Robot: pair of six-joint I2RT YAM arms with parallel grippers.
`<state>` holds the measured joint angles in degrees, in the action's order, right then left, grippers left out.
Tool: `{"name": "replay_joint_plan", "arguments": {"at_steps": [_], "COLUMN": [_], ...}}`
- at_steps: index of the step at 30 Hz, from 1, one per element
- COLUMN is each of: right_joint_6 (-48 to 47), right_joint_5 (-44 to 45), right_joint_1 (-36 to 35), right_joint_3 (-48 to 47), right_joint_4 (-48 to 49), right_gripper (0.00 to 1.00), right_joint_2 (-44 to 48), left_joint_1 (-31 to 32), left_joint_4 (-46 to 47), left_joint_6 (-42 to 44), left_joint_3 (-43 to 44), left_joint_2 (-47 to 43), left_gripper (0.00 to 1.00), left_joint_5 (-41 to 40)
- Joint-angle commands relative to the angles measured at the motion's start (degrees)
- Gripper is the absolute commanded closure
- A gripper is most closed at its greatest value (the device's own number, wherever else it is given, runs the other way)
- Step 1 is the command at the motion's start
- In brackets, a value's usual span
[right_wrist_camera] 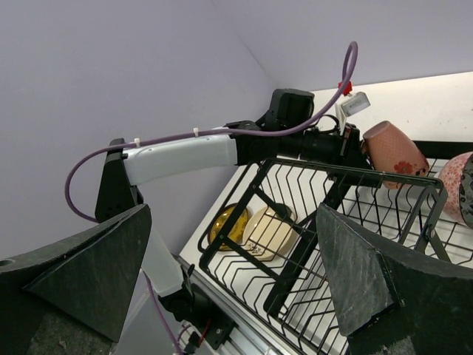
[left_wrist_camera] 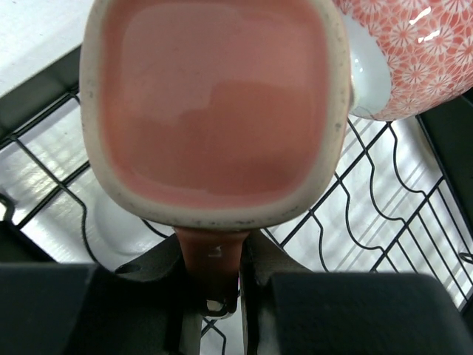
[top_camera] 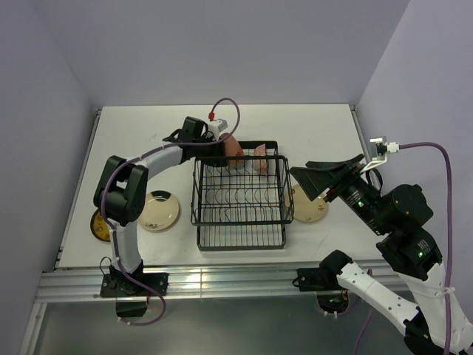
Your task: Load the mixed dishes into the dish rack
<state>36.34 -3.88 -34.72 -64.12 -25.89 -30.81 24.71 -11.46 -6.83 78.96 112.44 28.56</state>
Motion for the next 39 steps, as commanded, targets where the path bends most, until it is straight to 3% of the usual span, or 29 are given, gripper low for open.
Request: {"name": "replay_joint_plan", "arguments": {"at_steps": [1, 18, 19, 23, 26, 39], "right_joint_6": [-0.1, 0.1, 0.1, 0.1, 0.0, -0.2], "right_joint_5": [0.6, 0.1, 0.2, 0.3, 0.2, -0.2], "right_joint_1": [0.4, 0.4, 0.4, 0.4, 0.4, 0.4], "right_joint_3": [0.1, -0.1, 0.1, 0.3, 0.1, -1.4], "right_joint_4": [0.6, 0.7, 0.7, 0.6, 0.6, -0.1], "right_gripper": [0.0, 0.0, 0.0, 0.0, 0.0, 0.0], "right_joint_2": [0.7, 0.3, 0.3, 0.7, 0.7, 0.1], "left_joint_1": [1.0, 2.3, 2.4, 3.1, 3.2, 3.1], "left_joint_4": [3.1, 1.4, 1.7, 2.6, 1.5, -0.8], "left_joint_6": [1.6, 0.2, 0.1, 0.2, 0.4, 2.0], "left_joint_3": [1.0, 0.8, 0.8, -0.2, 0.5, 0.8], "left_joint_2": [-0.6, 1.3, 1.1, -0.3, -0.3, -0.9], "left_gripper": [1.0, 0.96, 0.94, 0.71, 0.62, 0.41], "left_joint_5": [-1.2, -9.0, -9.2, -10.1, -10.4, -9.1]}}
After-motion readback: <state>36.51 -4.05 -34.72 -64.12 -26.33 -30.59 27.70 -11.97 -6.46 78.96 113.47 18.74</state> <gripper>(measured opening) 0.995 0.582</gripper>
